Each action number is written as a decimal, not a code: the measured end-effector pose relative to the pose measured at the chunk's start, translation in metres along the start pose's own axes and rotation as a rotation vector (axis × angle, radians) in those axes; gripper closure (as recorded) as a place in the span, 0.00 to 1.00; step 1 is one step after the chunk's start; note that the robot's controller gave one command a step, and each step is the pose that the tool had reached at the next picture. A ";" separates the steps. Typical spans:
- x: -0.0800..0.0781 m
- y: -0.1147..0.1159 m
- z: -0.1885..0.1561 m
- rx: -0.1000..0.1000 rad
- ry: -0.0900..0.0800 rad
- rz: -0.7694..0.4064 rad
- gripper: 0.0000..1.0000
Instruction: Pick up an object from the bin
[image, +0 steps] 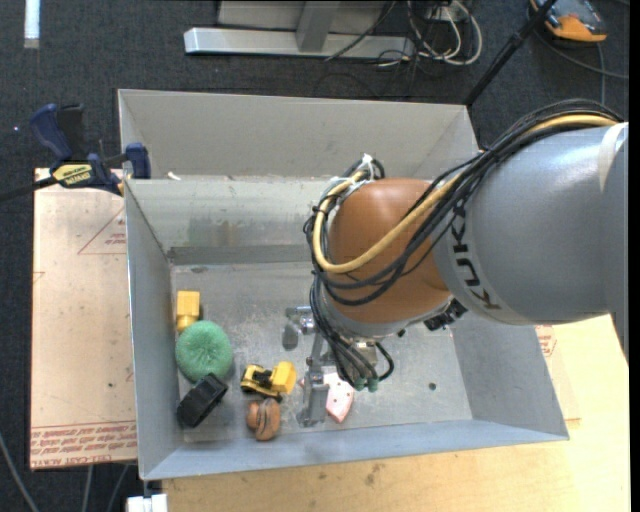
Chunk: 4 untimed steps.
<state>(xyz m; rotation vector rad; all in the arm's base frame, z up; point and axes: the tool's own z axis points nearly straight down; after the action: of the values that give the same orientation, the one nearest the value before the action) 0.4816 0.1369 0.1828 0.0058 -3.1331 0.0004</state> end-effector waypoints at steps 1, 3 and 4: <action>-0.002 -0.001 -0.004 -0.001 -0.008 0.004 0.00; -0.019 -0.020 0.093 0.000 -0.010 0.016 0.00; -0.017 -0.020 0.113 -0.002 -0.007 0.096 0.00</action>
Offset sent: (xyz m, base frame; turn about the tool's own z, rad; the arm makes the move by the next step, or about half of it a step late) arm 0.0219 -0.0345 -0.0744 0.0258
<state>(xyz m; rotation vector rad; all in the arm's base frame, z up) 0.4977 0.1170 0.0698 -0.1445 -3.1372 -0.0019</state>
